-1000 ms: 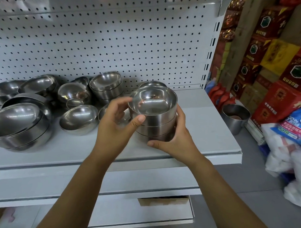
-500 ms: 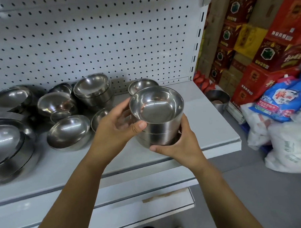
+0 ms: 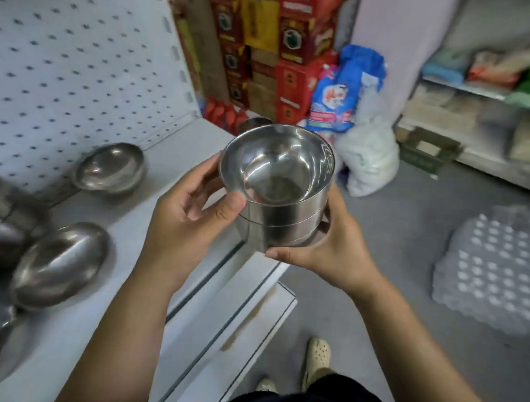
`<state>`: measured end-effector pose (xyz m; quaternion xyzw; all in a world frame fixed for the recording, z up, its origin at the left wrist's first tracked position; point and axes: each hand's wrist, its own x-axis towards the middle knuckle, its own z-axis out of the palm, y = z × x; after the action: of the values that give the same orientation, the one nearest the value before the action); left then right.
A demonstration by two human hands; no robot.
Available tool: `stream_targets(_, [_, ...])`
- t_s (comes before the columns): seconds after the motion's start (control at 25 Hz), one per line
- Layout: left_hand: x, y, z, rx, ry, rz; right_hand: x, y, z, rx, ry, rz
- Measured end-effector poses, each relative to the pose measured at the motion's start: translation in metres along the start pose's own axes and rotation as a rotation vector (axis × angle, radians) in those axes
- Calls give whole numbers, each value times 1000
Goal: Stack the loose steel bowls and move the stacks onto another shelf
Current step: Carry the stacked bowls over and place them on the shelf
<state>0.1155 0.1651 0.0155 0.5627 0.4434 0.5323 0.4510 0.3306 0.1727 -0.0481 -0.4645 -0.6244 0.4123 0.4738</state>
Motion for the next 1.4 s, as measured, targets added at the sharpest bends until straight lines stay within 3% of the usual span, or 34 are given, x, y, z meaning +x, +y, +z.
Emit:
stream_targets(0.44, [78,-28,196,-43,-375,-40,-33,51,-168,-64,365,135])
stream_targets(0.84, [180,-38,415,-139,-484,20,15,92,-388,-145,465,158])
stream_targets(1.12, [252,-60,489,-109,-504,-1,63,126,-465,-142,459,197])
stream_targets(1.4, [396,-81,577,-55,-579,69,165,163,-556,-181,585,178])
